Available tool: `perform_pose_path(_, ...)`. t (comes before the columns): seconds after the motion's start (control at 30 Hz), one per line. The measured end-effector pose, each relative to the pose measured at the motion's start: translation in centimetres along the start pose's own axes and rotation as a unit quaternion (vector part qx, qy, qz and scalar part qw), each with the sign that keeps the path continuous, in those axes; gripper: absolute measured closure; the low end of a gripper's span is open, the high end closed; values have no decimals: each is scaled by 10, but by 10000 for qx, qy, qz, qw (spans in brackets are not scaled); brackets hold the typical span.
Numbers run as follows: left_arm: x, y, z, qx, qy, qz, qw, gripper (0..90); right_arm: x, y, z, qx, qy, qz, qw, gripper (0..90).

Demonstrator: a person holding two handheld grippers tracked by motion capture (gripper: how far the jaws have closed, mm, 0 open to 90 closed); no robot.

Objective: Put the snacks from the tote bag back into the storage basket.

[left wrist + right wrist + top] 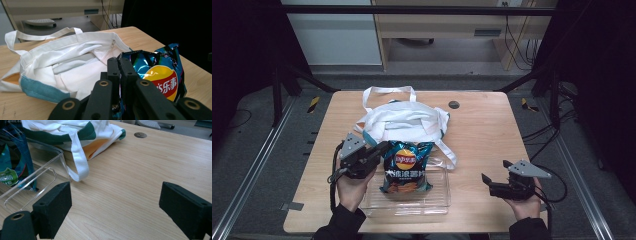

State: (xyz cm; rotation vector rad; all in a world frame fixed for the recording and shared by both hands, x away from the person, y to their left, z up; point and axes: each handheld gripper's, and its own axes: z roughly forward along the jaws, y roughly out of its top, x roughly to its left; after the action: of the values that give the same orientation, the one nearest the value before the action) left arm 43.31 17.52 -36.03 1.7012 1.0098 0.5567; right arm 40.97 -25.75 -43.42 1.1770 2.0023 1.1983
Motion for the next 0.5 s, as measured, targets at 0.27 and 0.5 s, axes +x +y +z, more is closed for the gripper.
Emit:
perform_pose_path(0.27, -1, -3, 4, -7, -137, 201, 9997, 650, 0, 0, 0, -7, -2, 9, 10000, 112)
perform_pose_path(0.5, 0, -2, -6, 0, -161, 304, 9994, 503, 0, 0, -1, -12, 2, 4, 10000, 112)
